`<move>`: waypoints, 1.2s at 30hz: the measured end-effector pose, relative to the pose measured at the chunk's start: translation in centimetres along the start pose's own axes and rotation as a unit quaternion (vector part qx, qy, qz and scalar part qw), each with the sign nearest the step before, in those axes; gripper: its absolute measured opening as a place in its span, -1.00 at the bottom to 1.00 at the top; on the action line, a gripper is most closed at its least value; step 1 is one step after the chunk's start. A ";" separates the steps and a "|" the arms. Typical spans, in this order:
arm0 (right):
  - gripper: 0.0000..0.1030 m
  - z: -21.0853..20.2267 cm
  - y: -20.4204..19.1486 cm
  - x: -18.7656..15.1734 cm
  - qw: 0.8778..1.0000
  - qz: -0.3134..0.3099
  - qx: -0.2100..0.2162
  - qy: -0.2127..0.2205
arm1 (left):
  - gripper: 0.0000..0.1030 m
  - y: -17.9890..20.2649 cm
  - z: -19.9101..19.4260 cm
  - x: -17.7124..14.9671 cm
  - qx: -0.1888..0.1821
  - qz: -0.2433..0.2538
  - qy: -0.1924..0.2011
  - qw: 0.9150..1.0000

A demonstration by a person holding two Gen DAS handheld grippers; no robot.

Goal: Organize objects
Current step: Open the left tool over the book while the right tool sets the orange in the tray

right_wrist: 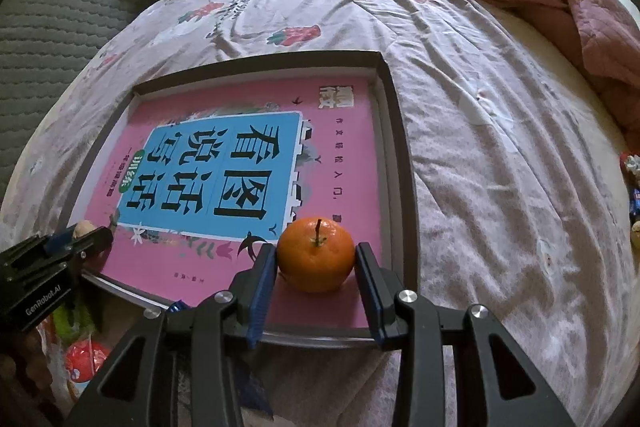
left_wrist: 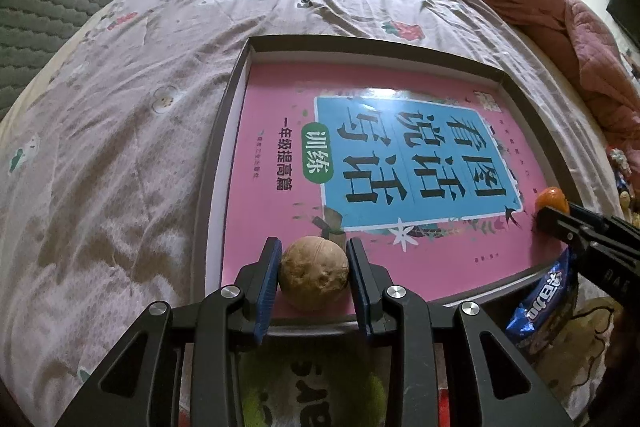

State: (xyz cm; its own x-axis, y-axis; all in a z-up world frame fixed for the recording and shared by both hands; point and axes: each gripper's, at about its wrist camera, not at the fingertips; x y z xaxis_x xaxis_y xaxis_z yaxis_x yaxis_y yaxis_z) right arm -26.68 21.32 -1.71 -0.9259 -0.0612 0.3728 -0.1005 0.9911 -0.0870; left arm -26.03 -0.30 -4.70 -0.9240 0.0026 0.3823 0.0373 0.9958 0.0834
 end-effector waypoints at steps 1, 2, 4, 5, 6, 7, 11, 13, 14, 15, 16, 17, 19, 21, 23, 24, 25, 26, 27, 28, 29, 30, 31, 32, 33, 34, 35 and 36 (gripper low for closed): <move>-0.20 0.0 0.1 0.0 1.000 0.002 0.001 -0.002 | -0.28 0.0 -0.1 0.0 -0.001 -0.001 0.000 1.000; -0.18 -0.2 0.1 0.0 1.000 0.003 -0.002 -0.002 | -0.25 -0.1 -0.2 0.1 -0.003 -0.003 -0.001 1.000; -0.07 -0.6 0.2 -0.1 1.000 0.005 -0.003 0.003 | -0.13 -0.3 -0.4 0.0 -0.010 -0.009 -0.002 1.000; -0.07 -0.8 0.2 -0.1 1.000 0.006 -0.003 0.007 | -0.12 -0.4 -0.6 -0.1 -0.010 -0.011 -0.001 1.000; -0.06 -1.0 0.3 -0.1 1.000 0.008 -0.002 0.009 | -0.11 -0.5 -0.7 -0.1 -0.010 -0.011 -0.001 1.000; -0.06 -1.2 0.3 -0.1 1.000 0.010 -0.002 0.011 | -0.11 -0.5 -0.8 -0.2 -0.009 -0.012 0.000 1.000; -0.05 -2.0 0.6 -0.3 1.000 0.015 -0.002 0.018 | -0.10 -0.6 -1.5 -0.7 -0.005 -0.014 0.005 1.000; -0.05 -2.5 0.6 -0.5 1.000 0.017 -0.003 0.024 | -0.10 -0.7 -2.1 -0.9 -0.005 -0.015 0.009 1.000; -0.05 -2.8 0.6 -0.7 0.999 0.016 -0.004 0.028 | -0.10 -0.8 -2.4 -1.0 -0.006 -0.016 0.012 1.000; -0.05 -3.1 0.6 -0.8 0.999 0.016 -0.002 0.031 | -0.10 -0.8 -2.7 -1.2 -0.007 -0.016 0.014 1.000; -0.05 -3.4 0.6 -0.8 0.999 0.015 -0.001 0.033 | -0.09 -0.8 -3.0 -1.3 -0.007 -0.017 0.016 1.000; -0.05 -3.7 0.6 -1.0 0.999 0.014 0.000 0.037 | -0.08 -0.8 -3.5 -1.4 -0.007 -0.016 0.020 1.000; -0.04 -4.5 0.5 -1.2 0.999 0.014 0.006 0.047 | 0.03 -0.7 -4.2 -1.6 -0.007 -0.016 0.026 1.000; -0.04 -5.1 0.3 -1.5 0.998 0.013 0.011 0.055 | 0.06 -0.7 -5.0 -1.8 -0.010 -0.016 0.033 0.999; -0.04 -6.0 -0.1 -1.7 0.998 0.007 0.012 0.063 | 0.06 -0.7 -5.9 -1.9 -0.011 -0.016 0.043 0.999; -0.04 -6.4 -0.3 -1.8 0.998 0.004 0.012 0.069 | 0.06 -0.7 -6.3 -1.9 -0.011 -0.016 0.048 0.999; -0.04 -6.8 -0.4 -1.8 0.997 0.003 0.013 0.074 | 0.07 -0.7 -6.7 -1.9 -0.012 -0.017 0.052 0.998; -0.04 -7.3 -0.5 -1.9 0.997 0.001 0.014 0.079 | 0.08 -0.7 -7.2 -2.0 -0.013 -0.018 0.057 0.998; -0.04 -7.7 -0.5 -2.0 0.996 0.001 0.019 0.084 | 0.10 -0.8 -7.8 -2.1 -0.015 -0.020 0.063 0.998; -0.04 -8.1 -0.5 -2.1 0.996 0.002 0.023 0.089 | 0.12 -0.8 -8.1 -2.2 -0.017 -0.021 0.068 0.997; -0.04 -8.7 -0.6 -2.2 0.995 0.001 0.025 0.095 | 0.13 -0.8 -8.8 -2.4 -0.019 -0.023 0.074 0.997; -0.04 -9.1 -0.7 -2.3 0.995 0.000 0.026 0.099 | 0.14 -0.9 -9.2 -2.5 -0.020 -0.024 0.079 0.996; -0.04 -9.4 -0.8 -2.5 0.994 -0.001 0.026 0.104 | 0.14 -0.9 -9.7 -2.6 -0.021 -0.025 0.084 0.996; -0.04 -9.9 -0.9 -2.6 0.994 -0.003 0.026 0.110 | 0.15 -1.0 -10.0 -2.7 -0.022 -0.025 0.087 0.996; -0.04 -10.4 -1.0 -2.7 0.993 -0.006 0.026 0.117 | 0.15 -1.0 -10.6 -2.9 -0.024 -0.024 0.093 0.995; -0.04 -10.8 -1.1 -2.8 0.992 -0.008 0.020 0.121 | 0.16 -0.9 -10.9 -3.0 -0.024 -0.023 0.097 0.995; -0.04 -11.1 -1.3 -2.9 0.992 -0.013 0.013 0.126 | 0.16 -0.9 -11.4 -3.1 -0.023 -0.022 0.104 0.994; -0.04 -11.5 -1.5 -3.1 0.991 -0.017 0.009 0.134 | 0.16 -0.9 -11.7 -3.2 -0.023 -0.021 0.107 0.994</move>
State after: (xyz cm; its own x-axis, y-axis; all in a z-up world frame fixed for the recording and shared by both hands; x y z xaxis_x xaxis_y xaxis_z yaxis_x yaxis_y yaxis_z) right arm -19.50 21.40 7.88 -0.7926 -0.0593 0.6068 -0.1387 0.9867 -0.0846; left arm -18.65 -2.23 4.78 -0.8233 -0.0640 0.5640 0.0217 0.9894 0.1439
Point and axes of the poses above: each gripper's, at about its wrist camera, not at the fingertips, and z roughly the way its jaws point, y to its right, x to its top, and after that the axes turned 6 degrees about -y, right-handed
